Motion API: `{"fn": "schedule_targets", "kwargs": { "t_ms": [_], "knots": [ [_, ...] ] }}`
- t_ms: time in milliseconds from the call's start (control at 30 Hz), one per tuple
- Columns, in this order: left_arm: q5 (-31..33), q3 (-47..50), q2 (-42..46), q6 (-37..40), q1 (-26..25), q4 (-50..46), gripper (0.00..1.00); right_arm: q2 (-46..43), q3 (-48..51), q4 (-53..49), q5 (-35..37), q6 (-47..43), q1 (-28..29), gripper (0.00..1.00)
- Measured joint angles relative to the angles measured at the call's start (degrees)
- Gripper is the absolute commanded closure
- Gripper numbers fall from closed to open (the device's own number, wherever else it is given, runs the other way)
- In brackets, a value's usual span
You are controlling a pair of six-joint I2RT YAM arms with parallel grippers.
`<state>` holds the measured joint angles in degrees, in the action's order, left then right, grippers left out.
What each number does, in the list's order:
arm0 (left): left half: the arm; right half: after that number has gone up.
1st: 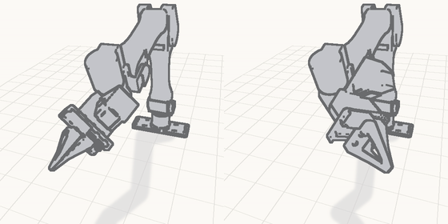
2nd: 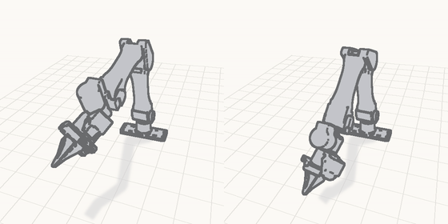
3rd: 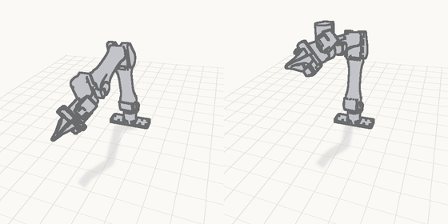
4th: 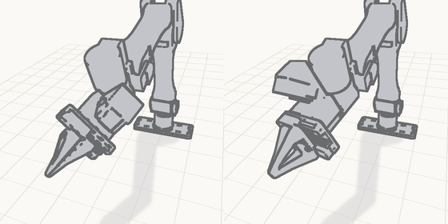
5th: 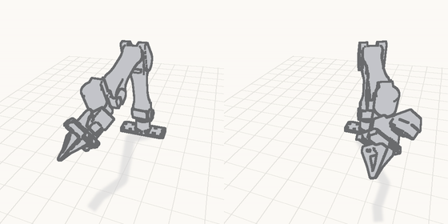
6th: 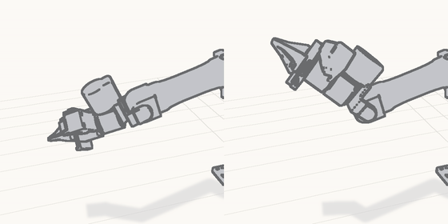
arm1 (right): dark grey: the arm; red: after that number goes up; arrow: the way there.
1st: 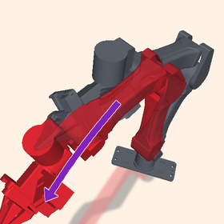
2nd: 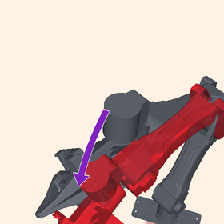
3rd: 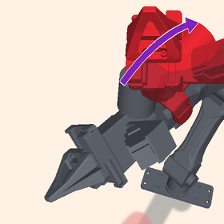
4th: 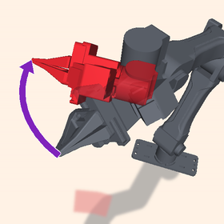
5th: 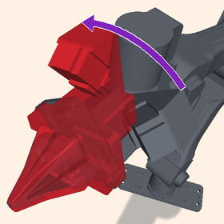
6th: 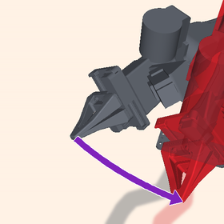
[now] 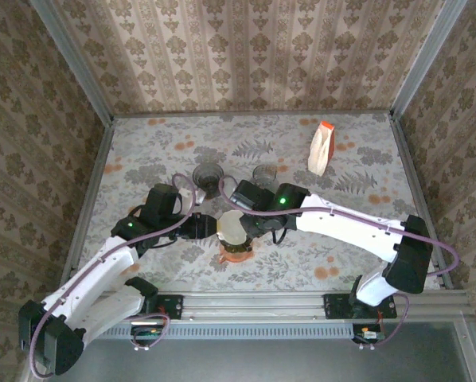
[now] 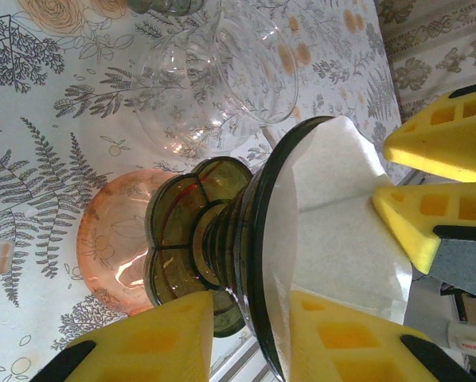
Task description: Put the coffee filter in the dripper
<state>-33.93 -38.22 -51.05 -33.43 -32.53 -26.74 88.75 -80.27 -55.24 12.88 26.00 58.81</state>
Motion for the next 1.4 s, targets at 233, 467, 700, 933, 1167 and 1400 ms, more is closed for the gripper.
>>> {"fn": "schedule_targets", "kwargs": {
  "t_ms": [233, 467, 700, 933, 1167, 1400],
  "knots": [
    [0.0, 0.0, 0.0, 0.0, 0.0, 0.0, 0.69, 0.0, 0.0, -0.1, 0.3, 0.2, 0.0, 0.46],
    [0.1, 0.2, 0.0, -0.5, 0.0, 0.0, 0.56, -1.8, 0.0, -0.1, 2.2, 1.0, 0.0, 0.34],
    [0.6, 0.3, 0.5, -1.0, 0.0, -0.3, 0.39, -4.3, 0.2, 0.4, 3.9, 1.5, 0.1, 0.29],
    [1.0, 0.3, 3.1, -1.5, 0.7, -0.4, 0.31, -6.2, 0.6, 1.5, 5.0, 1.7, 0.1, 0.25],
    [1.6, 0.3, 4.3, -1.5, 1.5, -1.1, 0.31, -6.9, 0.9, 1.6, 6.3, 2.3, 0.1, 0.22],
    [2.8, 0.4, 9.3, -2.9, 7.1, -2.1, 0.36, -10.8, 2.0, 2.6, 8.2, 2.8, 0.0, 0.22]
  ]
}}
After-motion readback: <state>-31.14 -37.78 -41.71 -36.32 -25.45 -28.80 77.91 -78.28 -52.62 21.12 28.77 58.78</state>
